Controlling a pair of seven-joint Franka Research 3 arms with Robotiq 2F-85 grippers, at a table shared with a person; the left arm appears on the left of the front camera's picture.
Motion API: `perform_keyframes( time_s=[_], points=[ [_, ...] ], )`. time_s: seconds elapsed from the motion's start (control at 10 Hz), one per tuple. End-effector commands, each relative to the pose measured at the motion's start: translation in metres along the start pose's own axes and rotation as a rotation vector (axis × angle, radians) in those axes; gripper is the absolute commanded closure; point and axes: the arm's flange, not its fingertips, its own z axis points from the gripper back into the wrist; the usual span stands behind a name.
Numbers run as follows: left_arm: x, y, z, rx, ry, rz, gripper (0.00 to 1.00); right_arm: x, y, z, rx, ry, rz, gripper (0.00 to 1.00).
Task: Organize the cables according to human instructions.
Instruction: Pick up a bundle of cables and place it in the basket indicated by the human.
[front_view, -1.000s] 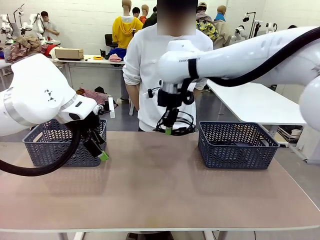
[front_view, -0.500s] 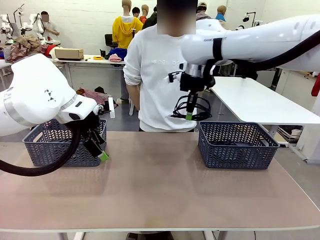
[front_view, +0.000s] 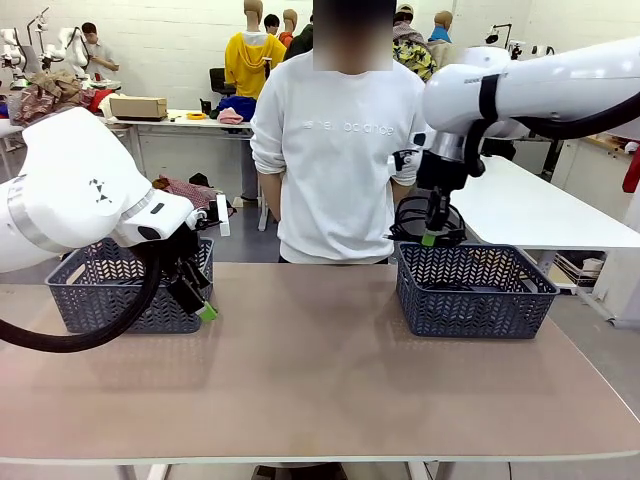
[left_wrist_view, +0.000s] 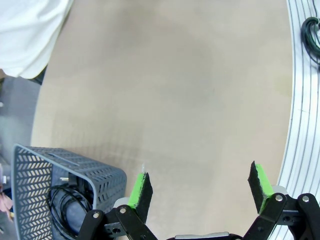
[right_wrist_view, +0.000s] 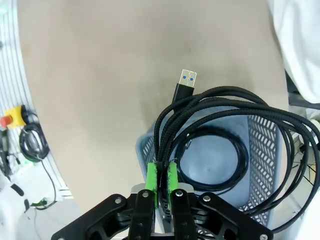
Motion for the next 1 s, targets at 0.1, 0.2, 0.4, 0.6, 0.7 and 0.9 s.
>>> perform_keyframes(
  time_s=[0.1,0.2,0.4,0.6,0.7,0.9],
  points=[
    [0.0,0.0,0.001,-0.004,-0.001,0.002,0.0,-0.038,0.012,-0.012,-0.028,-0.056,0.034,1.0],
    [0.0,0.0,0.001,-0.004,-0.001,0.002,0.0,-0.049,0.01,-0.017,-0.038,-0.058,0.04,1.0],
    [0.0,0.0,0.001,-0.004,-0.001,0.002,0.0,-0.068,0.001,-0.026,-0.045,-0.064,0.033,1.0],
    [0.0,0.0,0.001,-0.004,-0.001,0.002,0.0,-0.087,-0.004,-0.032,-0.037,-0.075,0.021,1.0],
    [0.0,0.0,0.001,-0.004,-0.001,0.002,0.0,-0.097,-0.005,-0.037,-0.038,-0.077,0.037,1.0],
    [0.0,0.0,0.001,-0.004,-0.001,0.002,0.0,-0.109,-0.013,-0.047,-0.041,-0.071,0.059,1.0]
  ],
)
